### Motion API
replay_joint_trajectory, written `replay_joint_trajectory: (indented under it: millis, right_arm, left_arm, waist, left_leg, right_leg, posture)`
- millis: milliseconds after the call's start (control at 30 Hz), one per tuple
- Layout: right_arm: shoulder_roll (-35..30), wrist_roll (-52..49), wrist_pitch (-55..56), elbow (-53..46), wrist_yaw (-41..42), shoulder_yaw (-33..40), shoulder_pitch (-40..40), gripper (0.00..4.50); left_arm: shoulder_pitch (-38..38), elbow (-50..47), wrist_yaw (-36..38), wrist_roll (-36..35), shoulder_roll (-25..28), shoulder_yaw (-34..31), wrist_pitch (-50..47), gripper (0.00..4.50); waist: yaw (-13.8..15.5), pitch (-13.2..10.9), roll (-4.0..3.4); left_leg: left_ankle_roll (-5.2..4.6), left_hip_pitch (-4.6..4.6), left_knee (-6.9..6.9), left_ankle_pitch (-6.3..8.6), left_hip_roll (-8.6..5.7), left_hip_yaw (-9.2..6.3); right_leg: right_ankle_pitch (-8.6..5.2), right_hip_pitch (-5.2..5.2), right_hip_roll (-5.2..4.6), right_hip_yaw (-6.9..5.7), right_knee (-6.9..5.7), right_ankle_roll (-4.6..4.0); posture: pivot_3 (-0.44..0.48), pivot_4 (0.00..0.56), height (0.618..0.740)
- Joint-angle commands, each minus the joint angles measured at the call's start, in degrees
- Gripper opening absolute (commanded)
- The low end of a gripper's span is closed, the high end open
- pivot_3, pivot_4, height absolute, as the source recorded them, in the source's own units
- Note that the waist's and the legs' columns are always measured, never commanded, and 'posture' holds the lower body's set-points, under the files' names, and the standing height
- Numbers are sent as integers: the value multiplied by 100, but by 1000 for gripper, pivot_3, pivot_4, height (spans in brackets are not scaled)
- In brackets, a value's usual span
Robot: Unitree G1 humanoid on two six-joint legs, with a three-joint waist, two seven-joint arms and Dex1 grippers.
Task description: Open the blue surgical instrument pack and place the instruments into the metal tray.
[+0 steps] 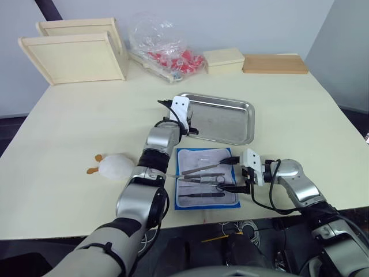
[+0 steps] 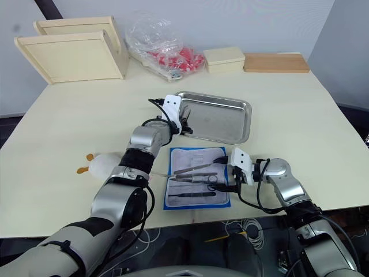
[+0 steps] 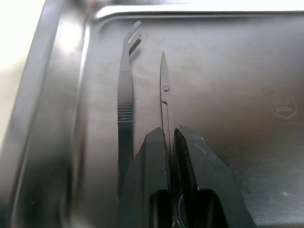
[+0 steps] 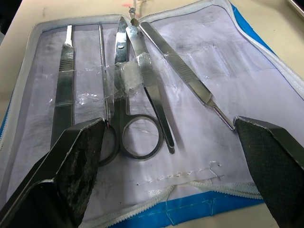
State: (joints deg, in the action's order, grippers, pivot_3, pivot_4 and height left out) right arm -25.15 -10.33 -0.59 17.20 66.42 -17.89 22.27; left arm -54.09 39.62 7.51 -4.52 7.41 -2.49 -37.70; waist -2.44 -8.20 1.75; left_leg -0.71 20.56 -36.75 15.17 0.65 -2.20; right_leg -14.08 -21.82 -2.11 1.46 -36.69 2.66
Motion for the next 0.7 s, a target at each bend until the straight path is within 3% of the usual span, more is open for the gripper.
replay_joint_trajectory:
  millis: [33, 467, 700]
  right_arm:
    - [-50, 625, -286, 670, -270, -363, -328, 4500]
    - [-43, 628, -257, 748, -258, -355, -275, 4500]
    - [-64, 623, -233, 735, -246, -346, -294, 4500]
  left_arm:
    - [-132, 40, -10, 24, 16, -30, 108, 818]
    - [-58, -242, 2, 4, 21, -24, 122, 818]
    - [82, -829, 717, -90, 141, 122, 749, 818]
  waist:
    - [0, 0, 0]
    - [-1, 0, 0]
    - [-2, -1, 0]
  left_leg:
    - [0, 0, 0, 0, 0, 0]
    - [1, -1, 0, 0, 0, 0]
    - [7, -1, 2, -2, 0, 0]
  right_leg:
    - [0, 0, 0, 0, 0, 0]
    - [-1, 1, 0, 0, 0, 1]
    - [0, 1, -1, 0, 0, 1]
  posture:
    - [0, 150, 740]
    - [0, 150, 740]
    - [0, 150, 740]
